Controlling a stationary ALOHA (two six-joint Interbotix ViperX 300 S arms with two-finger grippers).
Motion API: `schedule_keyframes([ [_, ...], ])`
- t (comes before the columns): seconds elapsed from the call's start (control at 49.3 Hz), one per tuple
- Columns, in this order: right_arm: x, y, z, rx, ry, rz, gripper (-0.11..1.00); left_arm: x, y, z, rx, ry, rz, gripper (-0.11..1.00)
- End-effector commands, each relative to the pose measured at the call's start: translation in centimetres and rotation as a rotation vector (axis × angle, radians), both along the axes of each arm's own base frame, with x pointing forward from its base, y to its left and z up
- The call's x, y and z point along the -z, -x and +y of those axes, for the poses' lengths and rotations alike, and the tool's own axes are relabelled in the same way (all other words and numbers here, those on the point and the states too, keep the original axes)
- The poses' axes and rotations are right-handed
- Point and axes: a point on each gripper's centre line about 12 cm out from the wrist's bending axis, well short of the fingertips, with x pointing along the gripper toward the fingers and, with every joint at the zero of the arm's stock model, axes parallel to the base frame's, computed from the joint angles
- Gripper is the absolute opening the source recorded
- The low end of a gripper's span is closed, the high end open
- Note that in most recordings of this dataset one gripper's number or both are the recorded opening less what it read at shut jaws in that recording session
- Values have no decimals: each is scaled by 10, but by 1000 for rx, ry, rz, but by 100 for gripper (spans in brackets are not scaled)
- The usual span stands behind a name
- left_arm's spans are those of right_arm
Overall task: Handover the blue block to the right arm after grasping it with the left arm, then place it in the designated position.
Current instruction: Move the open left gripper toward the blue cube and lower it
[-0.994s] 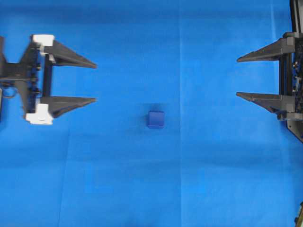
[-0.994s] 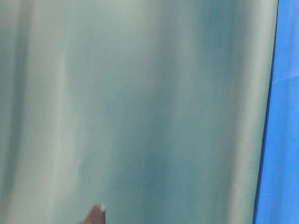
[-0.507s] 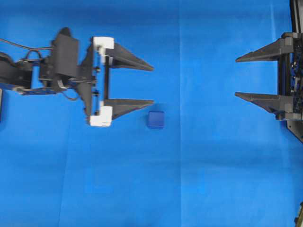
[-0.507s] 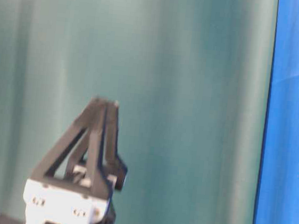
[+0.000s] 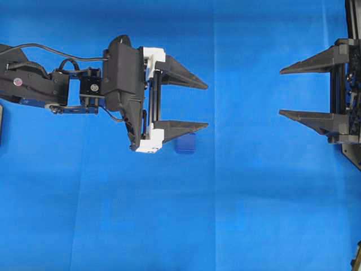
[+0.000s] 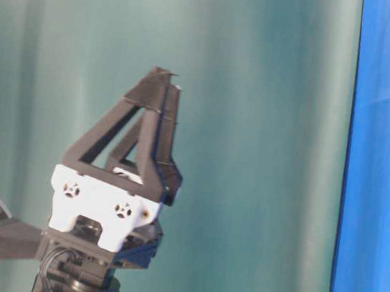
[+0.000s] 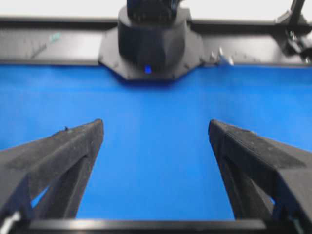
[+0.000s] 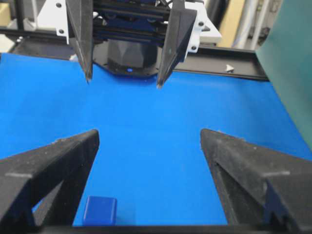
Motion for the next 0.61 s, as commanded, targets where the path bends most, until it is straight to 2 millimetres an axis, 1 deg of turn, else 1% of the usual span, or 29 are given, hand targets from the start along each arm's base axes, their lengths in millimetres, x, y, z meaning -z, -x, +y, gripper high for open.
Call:
schedule_keyframes([
  [0.0,-8,-3,-1,2,-2,-23,95,-13,-5,-1,-3,22,31,93],
  [0.264,-6,-3,-1,2,-3,-12,95,-6,-22,0,-10,22,299,93],
  [0.467,-4,-4,-1,2,-3,1,95,0,-32,0,-16,7,571,93],
  [0.588,-3,-4,-1,2,-3,6,95,-1,-37,-1,-8,-12,685,93],
])
